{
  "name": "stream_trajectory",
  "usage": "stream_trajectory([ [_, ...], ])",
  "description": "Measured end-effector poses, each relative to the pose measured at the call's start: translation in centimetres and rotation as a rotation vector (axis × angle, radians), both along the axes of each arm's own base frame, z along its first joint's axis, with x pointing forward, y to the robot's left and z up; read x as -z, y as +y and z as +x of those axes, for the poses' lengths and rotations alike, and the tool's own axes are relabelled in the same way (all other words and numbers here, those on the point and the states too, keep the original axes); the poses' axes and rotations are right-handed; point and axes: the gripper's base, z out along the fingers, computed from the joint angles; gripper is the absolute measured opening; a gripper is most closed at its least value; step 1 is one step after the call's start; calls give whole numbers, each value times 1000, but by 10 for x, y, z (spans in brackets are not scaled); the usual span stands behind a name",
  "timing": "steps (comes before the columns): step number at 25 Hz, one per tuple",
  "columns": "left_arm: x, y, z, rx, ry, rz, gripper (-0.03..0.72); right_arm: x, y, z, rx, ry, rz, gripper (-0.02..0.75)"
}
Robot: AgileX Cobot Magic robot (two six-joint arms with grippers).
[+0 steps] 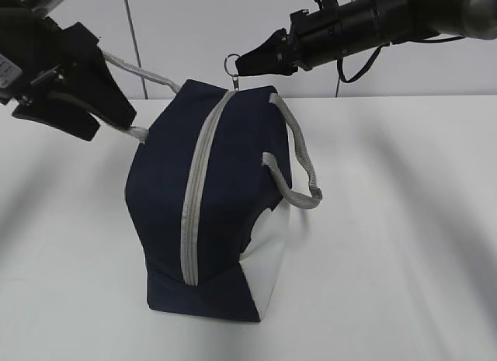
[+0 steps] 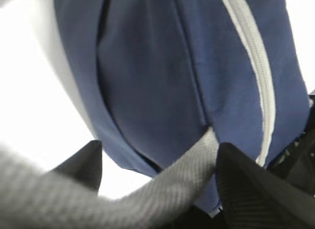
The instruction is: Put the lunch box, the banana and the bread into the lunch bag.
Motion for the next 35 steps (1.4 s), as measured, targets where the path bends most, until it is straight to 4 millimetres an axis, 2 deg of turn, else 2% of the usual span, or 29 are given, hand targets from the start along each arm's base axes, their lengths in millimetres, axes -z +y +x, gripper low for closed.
stream_trajectory([
  [3,-7,7,-4,-15,-25,19,497,0,0,0,1,2,1,-16],
  [9,-20,12,-14,-24,-64,54,566,0,0,0,1,4,1,-16],
  [17,-25,34,-21,-164,-68,262,574,0,0,0,-3,5,2,-16],
  [22,-34,24,-15,-207,-143,109,574,0,0,0,-3,5,2,-16],
  [26,-28,9,3,-188,-150,-41,575,0,0,0,-3,5,2,-16],
  [31,-3,0,42,-182,-83,-72,575,0,0,-1,-5,6,2,-16],
  [35,0,-9,71,-179,-66,-134,575,0,0,-1,-4,6,2,-16],
])
